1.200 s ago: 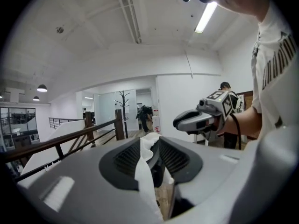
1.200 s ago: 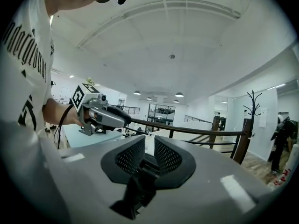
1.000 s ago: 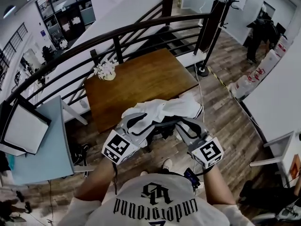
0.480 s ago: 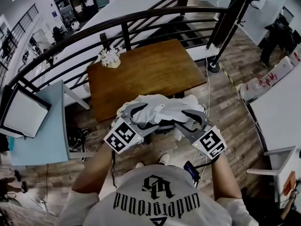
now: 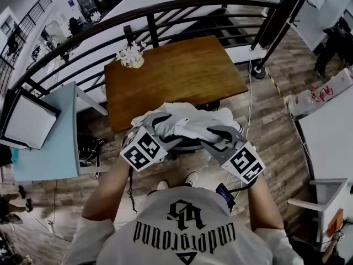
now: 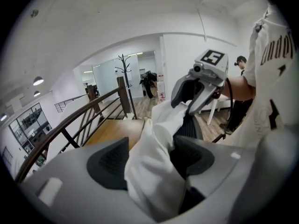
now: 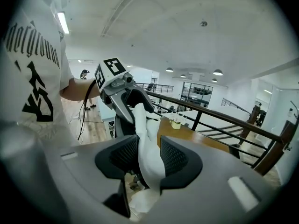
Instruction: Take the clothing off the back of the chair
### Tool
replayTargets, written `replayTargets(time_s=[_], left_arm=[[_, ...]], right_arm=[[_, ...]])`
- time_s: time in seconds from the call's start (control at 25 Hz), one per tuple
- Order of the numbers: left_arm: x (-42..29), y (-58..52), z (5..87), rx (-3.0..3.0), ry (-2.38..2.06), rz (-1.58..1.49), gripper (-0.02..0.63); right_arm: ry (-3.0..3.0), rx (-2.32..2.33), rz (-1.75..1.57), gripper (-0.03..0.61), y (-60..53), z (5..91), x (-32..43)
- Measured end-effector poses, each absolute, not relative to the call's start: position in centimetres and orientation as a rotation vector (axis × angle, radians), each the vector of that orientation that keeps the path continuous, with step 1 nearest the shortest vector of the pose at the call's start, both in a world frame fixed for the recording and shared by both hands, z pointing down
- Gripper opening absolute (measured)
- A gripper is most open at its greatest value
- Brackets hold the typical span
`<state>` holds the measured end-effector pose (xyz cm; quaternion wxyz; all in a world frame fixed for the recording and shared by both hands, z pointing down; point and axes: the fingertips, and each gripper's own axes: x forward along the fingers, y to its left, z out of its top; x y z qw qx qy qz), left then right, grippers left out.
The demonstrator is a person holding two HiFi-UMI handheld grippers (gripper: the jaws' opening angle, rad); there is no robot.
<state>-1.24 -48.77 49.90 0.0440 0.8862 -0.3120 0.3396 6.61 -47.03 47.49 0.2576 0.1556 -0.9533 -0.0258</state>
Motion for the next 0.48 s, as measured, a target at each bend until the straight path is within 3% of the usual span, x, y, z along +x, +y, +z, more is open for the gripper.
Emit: replayTargets(time_s=[0.28,0.48], left_arm=[[-2.0,-48.5,50.6,2.717,-0.982,1.195,0.153],[-1.2,-48.7,50.1,2.724,-1.005,1.174,0.096]], right_arm=[[-2.515,0.403,-0.141,0.032,-46.8,48.2,5.8],[-2.508,0.418,-0.164,0.009,-47.1,48.5,6.6]])
